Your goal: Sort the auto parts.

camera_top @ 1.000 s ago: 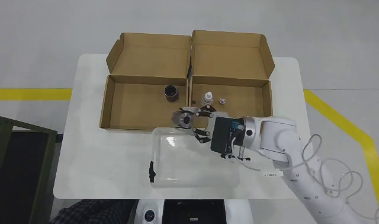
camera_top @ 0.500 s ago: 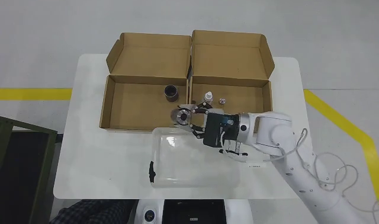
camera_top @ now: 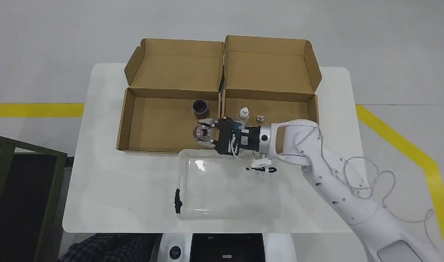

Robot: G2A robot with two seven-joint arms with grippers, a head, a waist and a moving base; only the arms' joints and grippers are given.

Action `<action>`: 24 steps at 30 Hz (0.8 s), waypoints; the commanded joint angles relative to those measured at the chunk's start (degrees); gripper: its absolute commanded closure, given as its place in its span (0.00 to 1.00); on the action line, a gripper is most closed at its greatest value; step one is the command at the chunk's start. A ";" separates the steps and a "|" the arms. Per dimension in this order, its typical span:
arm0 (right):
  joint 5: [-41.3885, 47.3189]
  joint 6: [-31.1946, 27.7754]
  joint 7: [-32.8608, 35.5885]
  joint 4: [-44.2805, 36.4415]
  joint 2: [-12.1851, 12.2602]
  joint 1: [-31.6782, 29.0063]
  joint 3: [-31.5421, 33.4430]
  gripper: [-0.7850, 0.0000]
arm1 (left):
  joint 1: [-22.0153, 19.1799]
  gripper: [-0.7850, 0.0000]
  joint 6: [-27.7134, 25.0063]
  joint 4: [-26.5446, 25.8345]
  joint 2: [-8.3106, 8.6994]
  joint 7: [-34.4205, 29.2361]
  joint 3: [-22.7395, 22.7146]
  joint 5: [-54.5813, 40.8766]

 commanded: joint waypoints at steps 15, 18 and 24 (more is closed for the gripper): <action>4.42 0.14 6.88 15.45 -5.49 11.84 -9.77 1.00 | 0.00 0.00 0.00 0.00 0.00 0.00 0.00 0.00; 5.26 0.69 7.97 17.48 -6.49 13.43 -10.92 1.00 | 0.00 0.00 0.00 0.00 0.00 0.00 0.00 0.00; 5.79 1.07 9.30 21.11 -8.31 15.86 -13.01 1.00 | 0.00 0.00 0.00 0.00 0.00 0.00 0.00 0.00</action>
